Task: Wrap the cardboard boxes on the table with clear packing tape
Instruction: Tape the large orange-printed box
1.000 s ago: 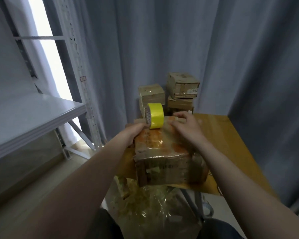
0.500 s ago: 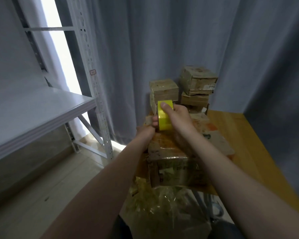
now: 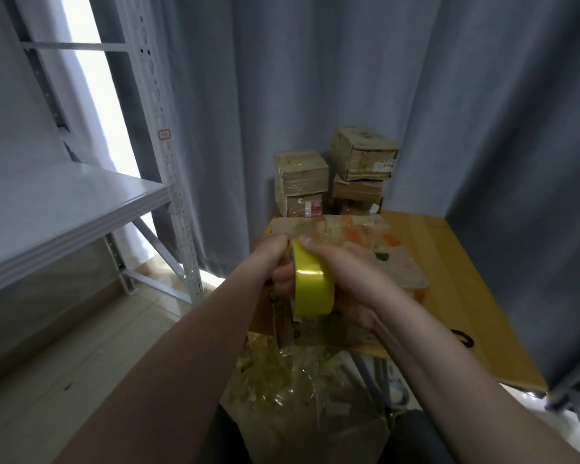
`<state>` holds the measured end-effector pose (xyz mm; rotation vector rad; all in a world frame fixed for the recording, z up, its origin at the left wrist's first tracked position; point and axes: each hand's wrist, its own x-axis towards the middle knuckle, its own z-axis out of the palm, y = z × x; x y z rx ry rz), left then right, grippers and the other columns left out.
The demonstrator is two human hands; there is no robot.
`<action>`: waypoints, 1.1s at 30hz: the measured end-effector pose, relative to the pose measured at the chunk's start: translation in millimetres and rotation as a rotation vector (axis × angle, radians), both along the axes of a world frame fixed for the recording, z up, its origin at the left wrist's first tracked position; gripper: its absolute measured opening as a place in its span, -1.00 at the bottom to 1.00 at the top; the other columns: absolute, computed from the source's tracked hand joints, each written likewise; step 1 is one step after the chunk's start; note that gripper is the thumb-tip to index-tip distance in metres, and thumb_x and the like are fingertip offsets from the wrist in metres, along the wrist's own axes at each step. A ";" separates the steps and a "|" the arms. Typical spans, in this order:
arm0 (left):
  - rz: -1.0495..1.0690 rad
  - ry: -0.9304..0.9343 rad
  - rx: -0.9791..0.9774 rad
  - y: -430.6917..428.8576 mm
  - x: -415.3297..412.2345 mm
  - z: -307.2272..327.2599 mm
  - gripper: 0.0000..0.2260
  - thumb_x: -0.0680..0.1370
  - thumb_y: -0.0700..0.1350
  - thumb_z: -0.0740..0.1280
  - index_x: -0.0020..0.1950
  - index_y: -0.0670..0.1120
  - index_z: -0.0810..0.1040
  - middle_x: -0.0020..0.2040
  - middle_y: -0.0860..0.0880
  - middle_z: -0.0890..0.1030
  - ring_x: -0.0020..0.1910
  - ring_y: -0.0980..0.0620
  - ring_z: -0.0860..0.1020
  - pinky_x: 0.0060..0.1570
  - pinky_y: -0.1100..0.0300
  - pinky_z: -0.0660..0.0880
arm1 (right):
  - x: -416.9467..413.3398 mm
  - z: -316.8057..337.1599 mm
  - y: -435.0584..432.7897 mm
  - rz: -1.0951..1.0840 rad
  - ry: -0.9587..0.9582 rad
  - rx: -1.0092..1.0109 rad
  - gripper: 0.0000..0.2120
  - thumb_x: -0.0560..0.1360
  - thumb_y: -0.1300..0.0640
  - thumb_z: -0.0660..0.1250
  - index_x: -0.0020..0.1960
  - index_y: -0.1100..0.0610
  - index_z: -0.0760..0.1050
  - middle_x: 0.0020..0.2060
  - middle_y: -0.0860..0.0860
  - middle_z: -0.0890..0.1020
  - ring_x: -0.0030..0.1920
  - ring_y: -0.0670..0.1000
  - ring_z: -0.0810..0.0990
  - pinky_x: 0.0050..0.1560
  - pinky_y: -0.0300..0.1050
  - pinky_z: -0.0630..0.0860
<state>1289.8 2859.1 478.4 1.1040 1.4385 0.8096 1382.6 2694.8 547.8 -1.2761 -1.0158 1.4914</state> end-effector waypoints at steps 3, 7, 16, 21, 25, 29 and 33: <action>0.037 0.069 0.015 -3.3 -3.2 2.7 -0.70 0.66 -0.04 0.32 0.28 -0.22 0.52 -0.06 -0.15 0.60 -0.22 -0.04 0.52 -0.27 0.12 0.45 | -2.8 -4.4 -12.4 0.008 0.017 -0.004 -0.58 0.70 0.01 0.23 0.14 0.38 0.62 -0.09 0.26 0.75 -0.17 0.12 0.76 -0.21 -0.08 0.69; 0.045 0.042 0.021 -8.4 -5.7 6.7 -0.74 0.69 -0.05 0.29 -0.17 -0.10 0.41 -0.22 -0.06 0.52 -0.22 -0.04 0.53 -0.05 0.11 0.49 | -3.3 -14.4 -22.6 0.021 0.020 -0.039 -0.60 0.69 0.00 0.25 0.18 0.35 0.59 -0.07 0.26 0.75 -0.10 0.17 0.76 -0.22 -0.05 0.69; 0.058 0.016 0.025 -10.3 -5.2 7.5 -0.72 0.69 -0.05 0.31 -0.20 -0.07 0.40 -0.23 -0.05 0.56 -0.28 0.00 0.55 -0.21 0.11 0.53 | -8.1 -36.7 -36.9 0.014 0.048 -0.040 -0.60 0.71 0.03 0.22 0.20 0.39 0.56 -0.11 0.26 0.75 -0.22 0.12 0.75 -0.23 -0.07 0.69; 0.061 0.015 0.023 -11.4 -7.8 8.3 -0.79 0.68 -0.01 0.32 -0.10 -0.06 0.41 -0.20 -0.05 0.57 -0.27 -0.01 0.56 -0.35 0.13 0.45 | -7.9 -53.5 -39.8 0.009 -0.005 -0.061 -0.55 0.72 0.02 0.21 0.04 0.41 0.64 -0.11 0.25 0.75 -0.16 0.16 0.75 -0.05 0.05 0.69; 0.049 0.014 0.016 -11.7 -7.5 8.0 -0.74 0.68 -0.01 0.31 -0.16 -0.05 0.39 -0.19 -0.06 0.56 -0.26 -0.02 0.55 -0.32 0.12 0.46 | -11.0 -68.7 -41.0 0.011 0.011 -0.082 -0.57 0.71 0.02 0.23 0.17 0.42 0.57 -0.08 0.26 0.74 -0.21 0.17 0.73 -0.12 0.01 0.66; 0.049 -0.006 0.010 -12.0 -8.4 6.6 -0.75 0.68 -0.01 0.31 -0.16 -0.05 0.41 -0.18 -0.06 0.58 -0.25 -0.02 0.58 -0.23 0.12 0.55 | -3.8 -77.7 -37.8 0.018 -0.046 -0.098 -0.64 0.69 0.02 0.27 0.14 0.34 0.57 -0.07 0.26 0.74 -0.16 0.22 0.73 -0.12 0.03 0.69; 0.045 -0.017 0.031 -11.0 -9.1 4.1 -0.76 0.68 -0.02 0.31 -0.15 -0.04 0.41 -0.18 -0.06 0.58 -0.25 -0.01 0.59 -0.27 0.16 0.53 | 10.6 -75.1 -32.6 0.007 -0.594 0.011 -0.38 0.38 -0.32 0.48 -0.01 0.27 0.56 -0.17 0.14 0.72 -0.12 0.19 0.73 0.09 0.31 0.63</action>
